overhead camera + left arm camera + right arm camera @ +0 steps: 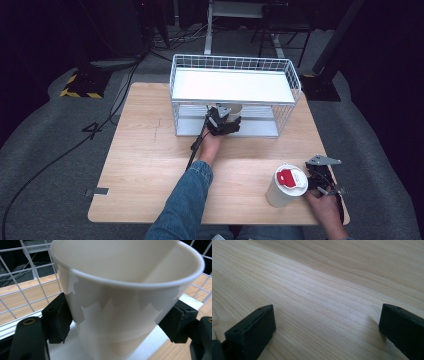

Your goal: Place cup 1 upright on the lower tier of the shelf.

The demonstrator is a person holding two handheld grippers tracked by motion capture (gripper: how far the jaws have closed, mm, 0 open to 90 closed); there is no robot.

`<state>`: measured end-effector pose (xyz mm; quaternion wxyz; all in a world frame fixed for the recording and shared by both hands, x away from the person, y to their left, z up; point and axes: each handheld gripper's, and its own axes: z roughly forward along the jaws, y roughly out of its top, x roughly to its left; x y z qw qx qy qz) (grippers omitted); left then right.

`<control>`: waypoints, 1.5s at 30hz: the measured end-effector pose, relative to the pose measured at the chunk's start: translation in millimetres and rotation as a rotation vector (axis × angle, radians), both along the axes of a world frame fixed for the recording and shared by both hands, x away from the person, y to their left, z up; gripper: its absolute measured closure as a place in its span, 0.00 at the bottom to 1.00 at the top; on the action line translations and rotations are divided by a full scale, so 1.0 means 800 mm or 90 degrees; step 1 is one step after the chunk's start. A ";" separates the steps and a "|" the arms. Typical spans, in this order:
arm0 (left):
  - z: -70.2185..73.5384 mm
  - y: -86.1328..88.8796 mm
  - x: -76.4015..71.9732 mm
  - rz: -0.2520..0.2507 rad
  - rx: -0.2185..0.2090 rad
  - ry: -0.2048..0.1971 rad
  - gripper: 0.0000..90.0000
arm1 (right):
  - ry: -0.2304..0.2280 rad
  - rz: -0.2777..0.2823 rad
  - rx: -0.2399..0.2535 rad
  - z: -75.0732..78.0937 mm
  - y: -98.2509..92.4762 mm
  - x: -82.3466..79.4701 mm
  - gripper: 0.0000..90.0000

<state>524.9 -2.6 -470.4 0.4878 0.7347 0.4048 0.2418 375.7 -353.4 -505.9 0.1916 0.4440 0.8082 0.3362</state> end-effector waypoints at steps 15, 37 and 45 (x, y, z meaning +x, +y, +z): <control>-0.008 -0.003 0.014 0.008 0.005 0.018 0.24 | 0.000 -0.001 0.000 0.000 0.000 0.000 0.01; -0.013 0.002 0.017 -0.006 0.026 0.033 0.20 | 0.000 -0.001 0.000 0.000 0.000 0.000 0.01; -0.006 0.001 0.013 -0.008 0.016 0.030 0.10 | 0.000 -0.001 0.000 0.000 0.000 0.000 0.01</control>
